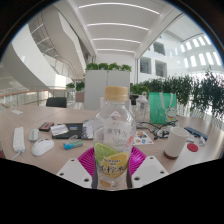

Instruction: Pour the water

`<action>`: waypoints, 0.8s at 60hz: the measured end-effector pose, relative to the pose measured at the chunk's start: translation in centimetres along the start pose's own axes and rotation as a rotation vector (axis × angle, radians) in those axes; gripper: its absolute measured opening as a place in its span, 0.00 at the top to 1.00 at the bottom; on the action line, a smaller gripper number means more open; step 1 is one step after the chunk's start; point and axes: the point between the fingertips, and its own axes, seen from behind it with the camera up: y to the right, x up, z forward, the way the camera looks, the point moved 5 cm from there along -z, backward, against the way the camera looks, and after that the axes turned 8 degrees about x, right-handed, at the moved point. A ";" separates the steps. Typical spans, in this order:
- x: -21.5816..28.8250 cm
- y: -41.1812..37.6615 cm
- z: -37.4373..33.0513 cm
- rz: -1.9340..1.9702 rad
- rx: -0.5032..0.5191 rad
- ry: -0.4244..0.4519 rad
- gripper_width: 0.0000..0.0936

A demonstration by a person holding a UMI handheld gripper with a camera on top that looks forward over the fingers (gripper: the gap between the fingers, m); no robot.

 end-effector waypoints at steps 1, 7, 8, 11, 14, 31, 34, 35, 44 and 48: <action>0.0 0.0 0.2 0.004 0.003 -0.010 0.61; 0.2 -0.5 0.9 0.118 0.061 -0.086 0.62; 0.8 0.1 0.9 0.159 0.087 -0.090 0.62; 3.3 1.2 1.2 0.274 0.121 -0.068 0.61; 5.8 1.8 2.0 0.415 0.137 -0.051 0.62; 10.6 12.4 4.7 1.559 0.298 0.034 0.62; 10.6 13.7 4.7 1.756 0.341 0.054 0.62; 10.5 14.1 4.7 1.817 0.351 0.059 0.62; 13.1 14.9 5.5 2.143 0.403 0.142 0.62; 12.4 15.1 5.6 2.181 0.414 0.161 0.62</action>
